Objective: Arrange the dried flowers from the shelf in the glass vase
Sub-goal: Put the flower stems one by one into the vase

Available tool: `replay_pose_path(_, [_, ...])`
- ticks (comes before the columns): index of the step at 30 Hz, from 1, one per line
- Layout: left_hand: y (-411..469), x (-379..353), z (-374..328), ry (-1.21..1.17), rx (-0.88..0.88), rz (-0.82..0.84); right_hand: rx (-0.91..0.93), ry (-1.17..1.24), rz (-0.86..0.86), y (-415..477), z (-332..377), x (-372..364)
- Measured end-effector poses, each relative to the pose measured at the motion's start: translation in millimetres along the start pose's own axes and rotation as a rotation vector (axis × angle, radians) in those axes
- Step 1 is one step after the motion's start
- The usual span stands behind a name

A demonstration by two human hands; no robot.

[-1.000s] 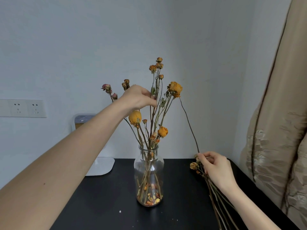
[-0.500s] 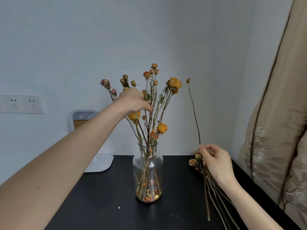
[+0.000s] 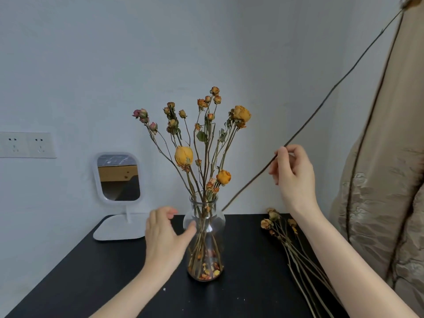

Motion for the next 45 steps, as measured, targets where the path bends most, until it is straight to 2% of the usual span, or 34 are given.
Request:
replay_pose_path(2, [6.2,-26.2,15.6,0.04,0.132,0.167,0.035,-0.009,-0.015,4.4,7.0,-3.2])
replay_pose_path(4, [15.9,-47.3,16.2,0.041,0.163,0.253,0.059,-0.01,-0.019,7.4,11.0,-7.3])
replay_pose_path(7, [27.3,-63.9,6.7,0.035,0.114,0.225,0.104,-0.036,-0.002,8.3,14.8,-15.2])
replay_pose_path(10, [34.1,-67.8,4.1,-0.07,0.096,0.166,0.128,-0.033,0.009,8.2,16.5,-22.3])
replay_pose_path(16, [39.9,-64.1,6.9,-0.267,0.066,0.35,0.174,-0.053,0.08,3.9,16.3,-42.4])
replay_pose_path(22, [43.8,-62.4,14.7,-0.327,0.132,0.422,0.175,-0.112,0.201,-7.3,12.3,-65.9])
replay_pose_path(28, [45.1,-65.9,19.1,-0.366,0.149,0.465,0.228,-0.312,0.255,-4.9,18.3,-87.8])
replay_pose_path(38, [48.7,-68.1,23.6,-0.359,0.109,0.443,0.158,-0.664,0.398,-17.9,-6.2,-121.9])
replay_pose_path(40, [48.5,-69.1,24.9,-0.36,0.112,0.442,0.125,-0.641,0.394,-15.6,-4.6,-121.7])
replay_pose_path(45, [48.5,-69.6,26.8,-0.369,0.129,0.44,0.093,-0.371,0.289,9.3,24.2,-109.1])
Point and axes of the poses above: each hand's wrist, its own y-axis towards the middle knuckle, its own x-axis out of the back of the hand, z = x × y, the point moved 6 cm from there along y, towards the middle knuckle, and after that the axes turned 6 degrees about -y, right-handed, at the moved point
